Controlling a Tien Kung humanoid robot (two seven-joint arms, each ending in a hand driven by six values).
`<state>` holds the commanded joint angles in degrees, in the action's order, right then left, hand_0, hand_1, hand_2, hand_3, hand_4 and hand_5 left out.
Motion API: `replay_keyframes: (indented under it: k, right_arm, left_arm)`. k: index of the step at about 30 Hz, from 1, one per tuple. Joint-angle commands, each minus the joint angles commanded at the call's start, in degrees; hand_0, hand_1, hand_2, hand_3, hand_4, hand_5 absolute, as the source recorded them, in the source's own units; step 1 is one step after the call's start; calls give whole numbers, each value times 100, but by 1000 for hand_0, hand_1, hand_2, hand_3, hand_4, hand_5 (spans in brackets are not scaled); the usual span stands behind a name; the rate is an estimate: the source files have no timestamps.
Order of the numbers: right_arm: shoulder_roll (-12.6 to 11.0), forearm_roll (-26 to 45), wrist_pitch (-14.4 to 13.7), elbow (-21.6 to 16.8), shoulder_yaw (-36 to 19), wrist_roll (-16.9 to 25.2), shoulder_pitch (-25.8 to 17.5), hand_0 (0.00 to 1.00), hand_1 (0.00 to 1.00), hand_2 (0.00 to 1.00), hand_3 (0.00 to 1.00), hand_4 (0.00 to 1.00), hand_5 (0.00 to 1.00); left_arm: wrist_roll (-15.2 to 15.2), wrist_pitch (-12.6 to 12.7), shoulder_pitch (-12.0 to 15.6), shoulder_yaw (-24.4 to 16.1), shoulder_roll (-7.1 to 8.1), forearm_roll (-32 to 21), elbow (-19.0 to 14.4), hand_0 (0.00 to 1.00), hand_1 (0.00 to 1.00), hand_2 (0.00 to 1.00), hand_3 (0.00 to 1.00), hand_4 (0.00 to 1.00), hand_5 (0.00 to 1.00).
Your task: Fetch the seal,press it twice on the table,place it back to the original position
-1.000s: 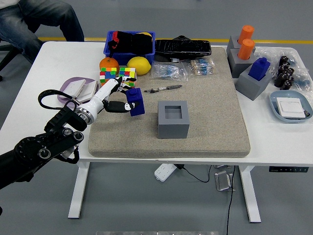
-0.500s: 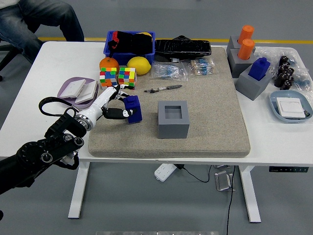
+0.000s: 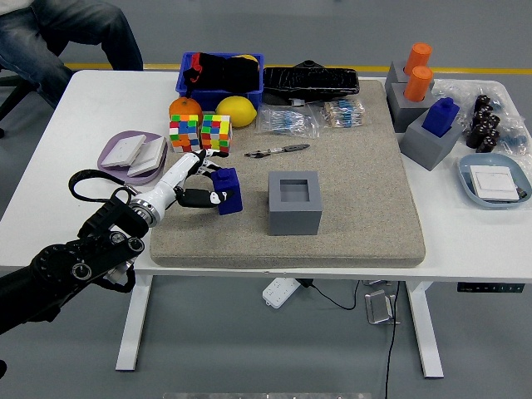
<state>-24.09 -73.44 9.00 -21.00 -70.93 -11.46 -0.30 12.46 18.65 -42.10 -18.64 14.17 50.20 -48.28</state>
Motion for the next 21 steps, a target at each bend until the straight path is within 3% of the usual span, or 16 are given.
replay_keyframes:
  k: [12,21]
  right_arm:
    - [-5,0,1,-3,11,0,-3,924,769,768,778,822,458]
    - [-21,8,1,-9,40,0,13,924,769,768,778,823,458]
  left_arm:
    - [-1,-12,59,79,-3,-18,-25,773,450,419,828,607,2]
    - [-3,1,-12,-116,43,71,-183,773,450,419,827,607,2]
